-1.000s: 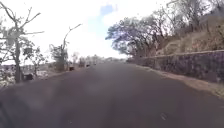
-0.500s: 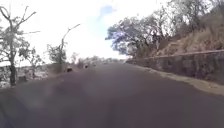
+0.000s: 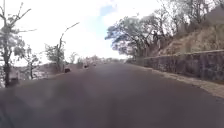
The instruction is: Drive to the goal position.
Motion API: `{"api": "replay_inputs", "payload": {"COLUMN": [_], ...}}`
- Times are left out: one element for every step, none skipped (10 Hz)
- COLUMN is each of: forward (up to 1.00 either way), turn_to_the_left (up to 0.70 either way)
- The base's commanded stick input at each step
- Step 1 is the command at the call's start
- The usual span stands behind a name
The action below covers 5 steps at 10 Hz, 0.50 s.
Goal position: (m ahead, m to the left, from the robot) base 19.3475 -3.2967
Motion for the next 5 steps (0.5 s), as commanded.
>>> {"api": "replay_inputs", "payload": {"forward": [0.7, 0.7, 0.7, 0.7, 0.7], "turn_to_the_left": [-0.18, -0.06, 0.0, 0.0, 0.0]}}
